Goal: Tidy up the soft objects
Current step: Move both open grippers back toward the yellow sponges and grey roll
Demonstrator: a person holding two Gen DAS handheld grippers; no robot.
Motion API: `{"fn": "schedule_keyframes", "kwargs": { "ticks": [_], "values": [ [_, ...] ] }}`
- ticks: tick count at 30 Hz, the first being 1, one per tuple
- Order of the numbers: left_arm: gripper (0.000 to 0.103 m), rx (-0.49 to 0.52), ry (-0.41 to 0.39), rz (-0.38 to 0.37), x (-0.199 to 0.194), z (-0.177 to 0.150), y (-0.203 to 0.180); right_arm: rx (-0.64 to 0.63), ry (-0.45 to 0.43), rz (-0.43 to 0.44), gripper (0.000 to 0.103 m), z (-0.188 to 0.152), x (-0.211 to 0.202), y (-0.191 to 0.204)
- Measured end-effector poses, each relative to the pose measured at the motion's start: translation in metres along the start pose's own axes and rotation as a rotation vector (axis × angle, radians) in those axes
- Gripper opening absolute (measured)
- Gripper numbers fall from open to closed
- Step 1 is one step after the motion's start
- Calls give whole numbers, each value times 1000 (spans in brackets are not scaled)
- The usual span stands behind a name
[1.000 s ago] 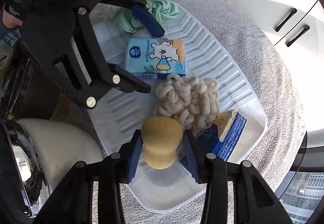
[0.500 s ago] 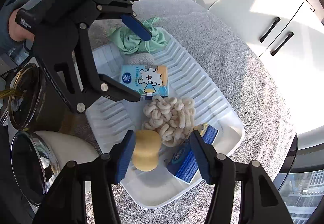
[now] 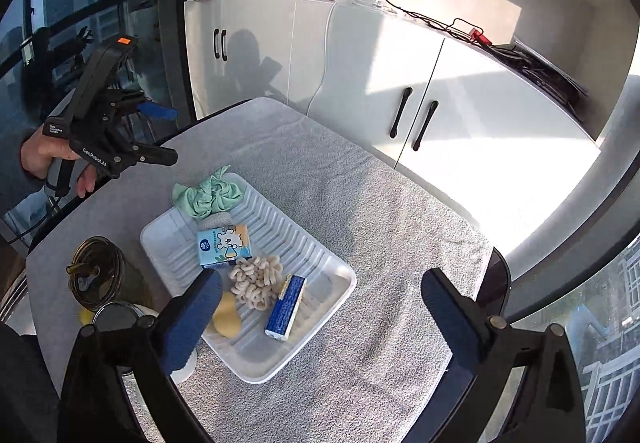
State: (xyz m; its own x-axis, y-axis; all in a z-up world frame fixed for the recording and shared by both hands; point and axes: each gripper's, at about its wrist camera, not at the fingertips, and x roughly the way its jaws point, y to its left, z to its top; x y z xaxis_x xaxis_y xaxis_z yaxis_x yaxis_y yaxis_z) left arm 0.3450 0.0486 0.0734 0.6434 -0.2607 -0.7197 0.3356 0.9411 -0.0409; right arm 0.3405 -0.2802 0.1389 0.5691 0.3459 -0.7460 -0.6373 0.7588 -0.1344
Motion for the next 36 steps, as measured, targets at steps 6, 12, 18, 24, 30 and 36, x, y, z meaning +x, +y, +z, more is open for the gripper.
{"fn": "schedule_keyframes", "kwargs": {
  "ticks": [6, 12, 18, 24, 30, 36],
  "values": [
    [103, -11, -119, 38, -70, -38, 1, 56, -80, -69, 103, -37, -68, 13],
    [103, 16, -178, 41, -117, -91, -19, 109, -143, -60, 103, -86, -111, 46],
    [103, 53, -185, 17, -140, -152, -53, 184, -170, -21, 103, -140, -122, 89],
    [103, 16, -176, -32, -152, -210, -78, 261, -179, 21, 103, -189, -118, 136],
    [103, -43, -171, -65, -157, -257, -105, 306, -186, 26, 103, -227, -105, 189],
    [103, -79, -178, -58, -148, -287, -137, 333, -132, -12, 92, -256, -68, 244]
  ]
}}
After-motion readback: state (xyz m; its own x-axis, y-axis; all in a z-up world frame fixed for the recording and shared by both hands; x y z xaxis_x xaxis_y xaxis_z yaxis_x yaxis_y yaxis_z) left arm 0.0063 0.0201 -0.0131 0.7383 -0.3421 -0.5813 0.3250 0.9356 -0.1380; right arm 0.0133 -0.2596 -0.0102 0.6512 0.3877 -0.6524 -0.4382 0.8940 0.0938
